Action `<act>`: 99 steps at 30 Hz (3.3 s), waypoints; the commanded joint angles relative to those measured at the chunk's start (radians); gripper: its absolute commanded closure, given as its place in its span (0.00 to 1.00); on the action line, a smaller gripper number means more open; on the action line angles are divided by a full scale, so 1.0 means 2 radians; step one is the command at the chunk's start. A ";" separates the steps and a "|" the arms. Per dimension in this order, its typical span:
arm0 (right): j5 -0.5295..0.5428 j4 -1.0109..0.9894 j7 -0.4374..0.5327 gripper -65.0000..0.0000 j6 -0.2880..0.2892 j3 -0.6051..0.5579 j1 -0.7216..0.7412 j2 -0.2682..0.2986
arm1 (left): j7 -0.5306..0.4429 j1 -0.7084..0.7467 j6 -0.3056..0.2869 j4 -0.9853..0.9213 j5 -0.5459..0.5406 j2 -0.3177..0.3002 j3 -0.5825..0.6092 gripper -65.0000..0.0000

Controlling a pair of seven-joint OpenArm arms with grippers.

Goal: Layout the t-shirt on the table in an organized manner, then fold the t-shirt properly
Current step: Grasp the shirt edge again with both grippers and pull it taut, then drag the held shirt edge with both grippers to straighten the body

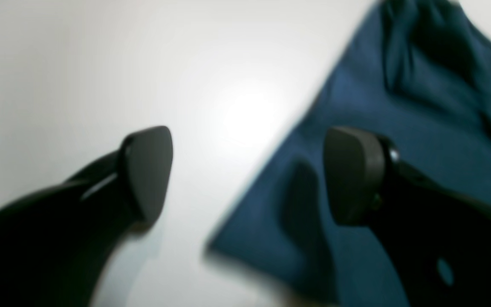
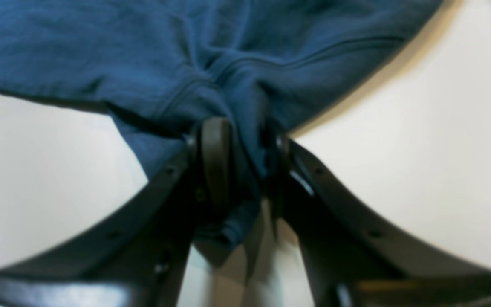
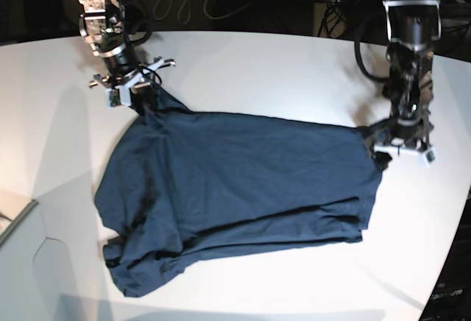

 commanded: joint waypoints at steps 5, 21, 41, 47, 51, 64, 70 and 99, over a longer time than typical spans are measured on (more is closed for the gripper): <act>-0.016 -0.006 -0.058 0.77 -0.013 0.000 -0.006 0.002 | 0.007 0.074 0.001 0.109 -0.001 -0.006 -0.001 0.18; -0.016 -0.005 -0.059 0.77 -0.013 0.001 -0.008 0.002 | 0.007 0.043 0.001 0.052 -0.001 -0.005 0.078 0.46; -0.017 0.163 -0.057 0.40 -0.013 0.001 -0.057 -0.030 | 0.010 0.113 0.006 0.339 -0.001 -0.006 0.005 1.00; -0.016 0.199 -0.057 0.40 -0.013 0.001 -0.087 -0.037 | 0.081 0.108 0.006 0.400 -0.037 -0.005 -0.058 1.00; -0.016 0.198 -0.058 0.40 -0.013 0.001 -0.103 -0.048 | 0.103 0.100 0.004 0.408 -0.092 -0.009 -0.100 1.00; -0.018 0.183 -0.062 0.40 -0.010 -0.039 -0.094 -0.093 | 0.134 0.108 0.002 0.390 -0.112 -0.007 -0.173 1.00; -0.016 0.122 -0.062 0.40 -0.011 -0.074 -0.059 -0.095 | 0.131 0.135 0.002 0.384 -0.113 -0.006 -0.173 1.00; -0.016 0.133 -0.062 1.00 -0.009 -0.008 -0.002 -0.095 | 0.131 0.240 0.001 0.406 -0.114 0.013 -0.191 1.00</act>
